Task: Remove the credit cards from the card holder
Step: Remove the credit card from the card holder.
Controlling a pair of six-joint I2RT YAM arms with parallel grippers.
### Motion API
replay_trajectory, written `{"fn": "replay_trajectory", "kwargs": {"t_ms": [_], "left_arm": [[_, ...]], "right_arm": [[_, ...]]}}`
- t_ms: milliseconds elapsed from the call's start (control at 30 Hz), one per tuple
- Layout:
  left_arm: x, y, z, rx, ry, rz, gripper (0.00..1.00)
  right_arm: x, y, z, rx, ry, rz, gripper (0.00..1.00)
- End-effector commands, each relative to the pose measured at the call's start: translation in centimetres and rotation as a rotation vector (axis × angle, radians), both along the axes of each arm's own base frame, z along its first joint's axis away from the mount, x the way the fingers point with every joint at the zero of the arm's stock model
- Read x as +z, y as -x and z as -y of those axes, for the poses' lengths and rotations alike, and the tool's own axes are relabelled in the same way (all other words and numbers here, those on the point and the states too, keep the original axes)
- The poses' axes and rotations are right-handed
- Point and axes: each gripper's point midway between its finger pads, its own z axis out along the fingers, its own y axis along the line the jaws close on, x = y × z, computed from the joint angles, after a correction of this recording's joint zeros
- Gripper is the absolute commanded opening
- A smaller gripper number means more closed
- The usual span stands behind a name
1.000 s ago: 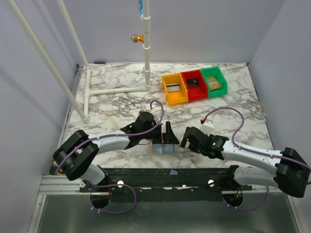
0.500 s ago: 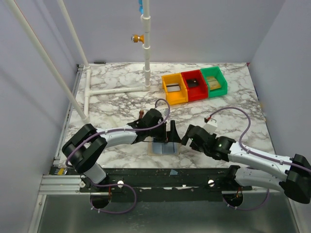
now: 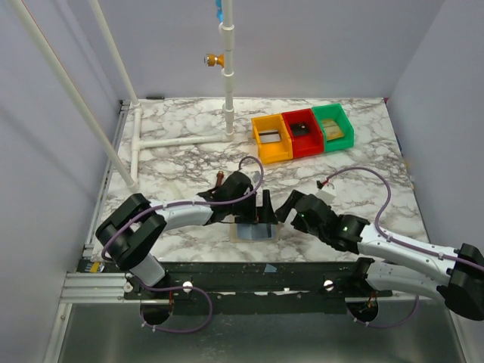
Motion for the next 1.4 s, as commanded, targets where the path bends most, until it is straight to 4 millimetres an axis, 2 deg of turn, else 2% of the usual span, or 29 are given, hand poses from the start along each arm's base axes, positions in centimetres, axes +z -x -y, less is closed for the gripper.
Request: {"fn": "replay_trajectory", "kwargs": {"t_ms": [0,333,433,600,733,967,1133,1367], "left_arm": [[-2.8,0.5,-2.9,0.048,-0.132,0.005,0.99],[-3.3,0.9,-3.9,0.057,-0.144,0.004,0.99],[-3.4,1.0,-4.1,0.060,-0.140,0.005,0.99],[-3.6,1.1,-4.5,0.064,-0.140,0.004,0.99],[-3.7,1.2,-4.7,0.065,-0.136,0.004,0.99],[-3.1,1.2,-4.6,0.056,-0.120,0.024,0.98],[-3.2,1.1,-4.6,0.053,-0.121,0.024,0.98],[-3.3,1.2,-4.6,0.049,-0.115,0.026,0.97]], "right_arm": [[0.5,0.7,-3.1,0.108,-0.153,0.010,1.00],[3.1,0.1,-5.8,0.151,-0.317,0.045,1.00],[3.2,-0.3,-6.4,0.154,-0.400,0.021,1.00],[3.0,-1.7,-6.2,0.142,-0.521,-0.020,1.00],[2.8,-2.3,-6.7,0.153,-0.561,-0.043,1.00],[0.9,-2.3,-8.3,0.178,-0.593,-0.119,1.00],[-0.3,-2.9,-8.5,0.165,-0.573,-0.129,1.00],[-2.5,-2.6,-8.9,0.154,-0.587,-0.185,1.00]]}}
